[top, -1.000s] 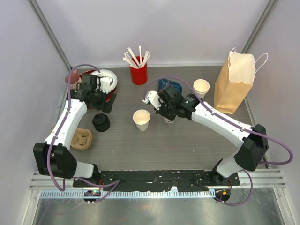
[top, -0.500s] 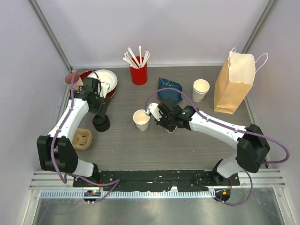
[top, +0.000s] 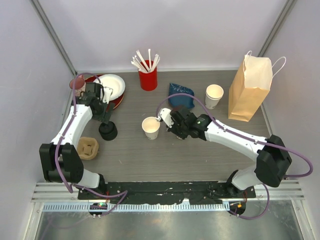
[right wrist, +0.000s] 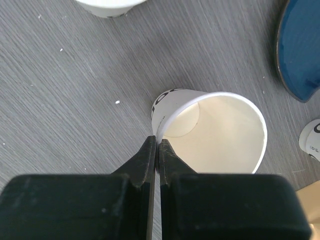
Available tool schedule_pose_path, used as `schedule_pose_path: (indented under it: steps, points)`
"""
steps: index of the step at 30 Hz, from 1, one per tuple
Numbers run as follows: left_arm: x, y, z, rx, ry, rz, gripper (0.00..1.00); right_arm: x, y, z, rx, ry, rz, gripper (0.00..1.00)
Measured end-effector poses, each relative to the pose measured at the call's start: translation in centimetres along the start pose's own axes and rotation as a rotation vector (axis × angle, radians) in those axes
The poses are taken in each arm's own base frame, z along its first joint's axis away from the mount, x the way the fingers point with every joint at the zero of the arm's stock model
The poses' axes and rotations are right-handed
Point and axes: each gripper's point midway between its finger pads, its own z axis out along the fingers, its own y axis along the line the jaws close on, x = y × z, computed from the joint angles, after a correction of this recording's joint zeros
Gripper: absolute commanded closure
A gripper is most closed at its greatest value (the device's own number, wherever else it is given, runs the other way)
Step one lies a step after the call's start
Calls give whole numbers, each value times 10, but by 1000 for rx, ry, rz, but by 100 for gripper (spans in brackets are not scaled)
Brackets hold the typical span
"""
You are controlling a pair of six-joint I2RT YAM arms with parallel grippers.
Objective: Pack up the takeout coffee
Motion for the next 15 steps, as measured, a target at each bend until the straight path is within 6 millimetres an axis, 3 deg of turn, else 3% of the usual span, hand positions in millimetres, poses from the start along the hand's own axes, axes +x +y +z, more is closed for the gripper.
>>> schedule_pose_path:
  steps: [9,15]
  points:
    - [1,1,0,0,1,1,27,-2,-20,1,4,-47,62,99]
    - [2,1,4,2,12,15,28,2,-16,8,-21,-26,64,98]
